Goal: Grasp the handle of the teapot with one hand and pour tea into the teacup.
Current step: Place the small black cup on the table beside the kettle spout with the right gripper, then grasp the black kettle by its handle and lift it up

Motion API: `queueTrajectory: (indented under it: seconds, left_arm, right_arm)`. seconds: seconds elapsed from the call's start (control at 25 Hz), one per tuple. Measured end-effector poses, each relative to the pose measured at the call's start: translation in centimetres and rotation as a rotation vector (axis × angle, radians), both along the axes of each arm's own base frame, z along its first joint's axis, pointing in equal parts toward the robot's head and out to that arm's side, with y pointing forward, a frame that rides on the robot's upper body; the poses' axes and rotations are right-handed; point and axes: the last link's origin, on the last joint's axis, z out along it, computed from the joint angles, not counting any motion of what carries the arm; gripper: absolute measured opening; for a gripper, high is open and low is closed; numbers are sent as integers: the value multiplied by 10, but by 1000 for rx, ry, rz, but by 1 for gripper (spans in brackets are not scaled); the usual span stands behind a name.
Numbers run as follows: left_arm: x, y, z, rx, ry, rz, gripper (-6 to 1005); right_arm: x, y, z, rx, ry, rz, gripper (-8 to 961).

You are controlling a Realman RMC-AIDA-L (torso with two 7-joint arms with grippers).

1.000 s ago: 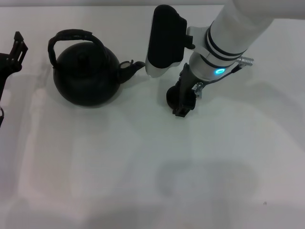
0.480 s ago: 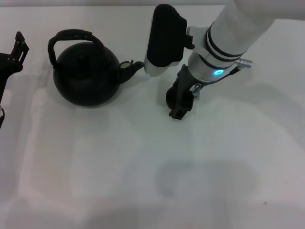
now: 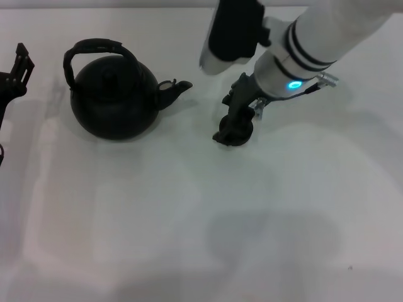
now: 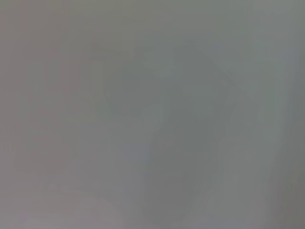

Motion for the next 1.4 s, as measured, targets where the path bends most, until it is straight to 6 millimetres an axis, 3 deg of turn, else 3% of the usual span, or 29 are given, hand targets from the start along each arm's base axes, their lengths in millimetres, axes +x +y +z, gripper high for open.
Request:
queueTrajectory:
  seconds: [0.28,0.6,0.64,0.68,0.8,0.84,0.88,1.04,1.16,1.24,1.4]
  left_arm:
    - [-1,-3,3,18,1,-5,815]
    - [-2,-4,9,59,-19,4,816]
    - [-3,-4,9,63,-22,6,816]
    - [-3,-4,9,63,-22,6,816]
    - [-3,-4,9,65,-23,8,816]
    - [-3,-5,9,67,-25,8,816]
    - [-3,-5,9,67,-25,8,815]
    - [-2,-7,9,74,-29,2,815]
    - [-3,-11,7,73,-36,7,815]
    - [-4,-13,6,69,-41,11,815]
    - [-5,-25,1,58,-93,6,815]
  right_arm:
    - [15,8,28,64,177,-117,841]
    - [43,10,77,204,657,-258,837]
    - [54,10,94,285,823,-291,837]
    - [54,10,94,285,823,-291,837]
    - [77,7,119,424,1088,-379,835]
    - [97,4,134,518,1243,-454,835]
    - [97,4,134,518,1243,-454,835]
    - [142,-10,159,738,1508,-579,833]
    - [172,-28,170,936,1586,-540,832]
    - [196,-42,174,1140,1541,-458,831]
    - [208,-48,173,1259,1427,-366,830]
